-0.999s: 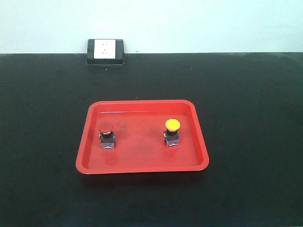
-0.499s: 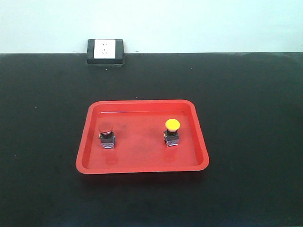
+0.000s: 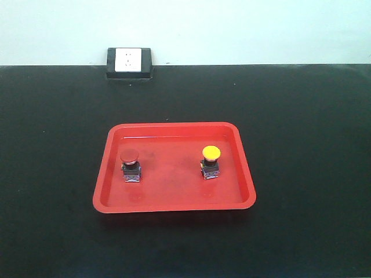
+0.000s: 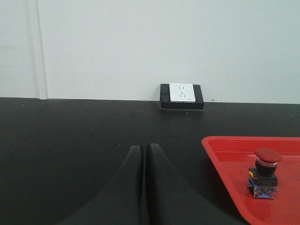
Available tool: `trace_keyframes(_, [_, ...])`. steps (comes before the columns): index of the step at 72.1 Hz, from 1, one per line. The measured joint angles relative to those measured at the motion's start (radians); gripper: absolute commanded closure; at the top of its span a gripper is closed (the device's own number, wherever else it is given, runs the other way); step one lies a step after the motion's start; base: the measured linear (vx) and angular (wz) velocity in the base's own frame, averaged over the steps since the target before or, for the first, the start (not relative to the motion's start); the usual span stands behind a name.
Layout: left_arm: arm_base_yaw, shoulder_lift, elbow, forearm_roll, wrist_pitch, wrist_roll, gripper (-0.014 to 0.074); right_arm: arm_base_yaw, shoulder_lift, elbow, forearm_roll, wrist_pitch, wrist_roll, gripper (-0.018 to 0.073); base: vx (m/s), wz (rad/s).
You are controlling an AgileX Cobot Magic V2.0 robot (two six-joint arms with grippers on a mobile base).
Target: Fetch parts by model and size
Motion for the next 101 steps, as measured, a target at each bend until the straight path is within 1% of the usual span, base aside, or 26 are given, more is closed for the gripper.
trace_keyframes(101, [0.000,0.000,0.000,0.000,0.000,0.000,0.0603,0.000,0.000,0.000,-0.001,0.000,0.000,0.0569,0.00,0.00])
